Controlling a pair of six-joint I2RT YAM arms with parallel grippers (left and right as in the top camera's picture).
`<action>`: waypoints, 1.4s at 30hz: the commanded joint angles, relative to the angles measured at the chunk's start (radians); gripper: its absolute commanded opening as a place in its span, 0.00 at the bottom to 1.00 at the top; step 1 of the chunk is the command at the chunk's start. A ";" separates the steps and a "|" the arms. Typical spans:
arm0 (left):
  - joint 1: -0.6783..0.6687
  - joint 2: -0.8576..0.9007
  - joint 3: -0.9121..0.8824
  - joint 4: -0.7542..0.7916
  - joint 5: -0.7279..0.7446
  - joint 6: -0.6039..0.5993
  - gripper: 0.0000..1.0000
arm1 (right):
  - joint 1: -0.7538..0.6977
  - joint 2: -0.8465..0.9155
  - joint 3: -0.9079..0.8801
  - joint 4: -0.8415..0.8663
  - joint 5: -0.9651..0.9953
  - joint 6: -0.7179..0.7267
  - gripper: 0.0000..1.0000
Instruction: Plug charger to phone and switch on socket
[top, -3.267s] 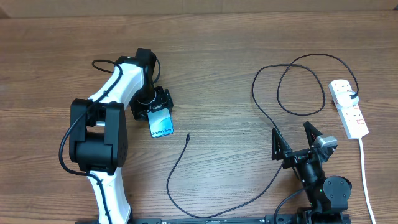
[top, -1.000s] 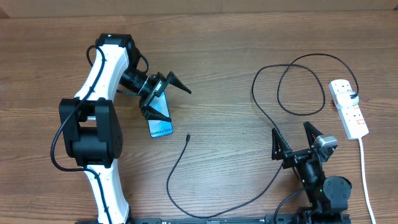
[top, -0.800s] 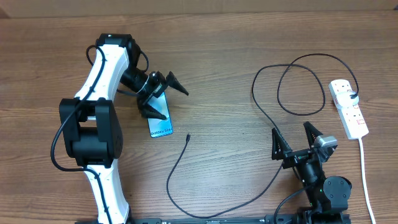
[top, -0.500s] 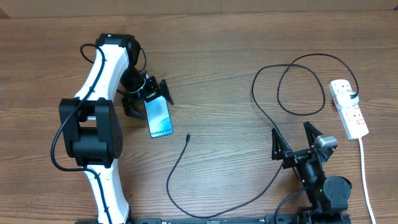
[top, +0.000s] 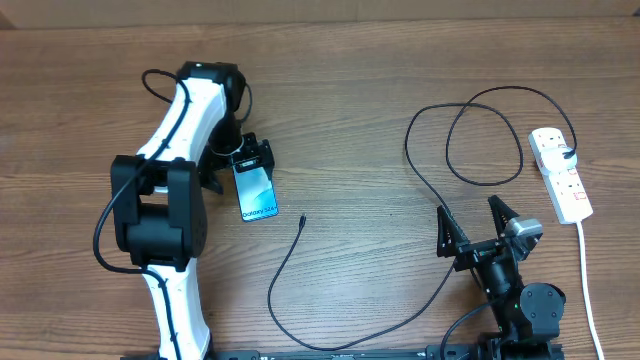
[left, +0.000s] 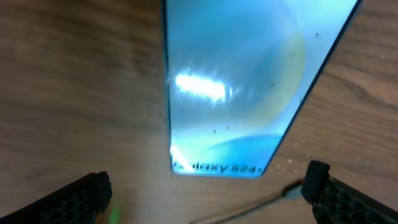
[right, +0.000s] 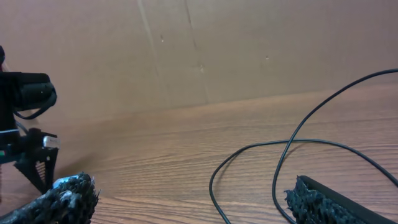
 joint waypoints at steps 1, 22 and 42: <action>-0.015 -0.003 -0.050 0.034 -0.062 -0.026 1.00 | -0.007 -0.008 -0.010 0.005 0.010 -0.004 1.00; -0.017 -0.003 -0.107 0.160 -0.069 -0.026 1.00 | -0.007 -0.009 -0.010 0.005 0.010 -0.004 1.00; -0.019 -0.003 -0.206 0.217 -0.069 -0.026 1.00 | -0.007 -0.008 -0.010 0.005 0.010 -0.004 1.00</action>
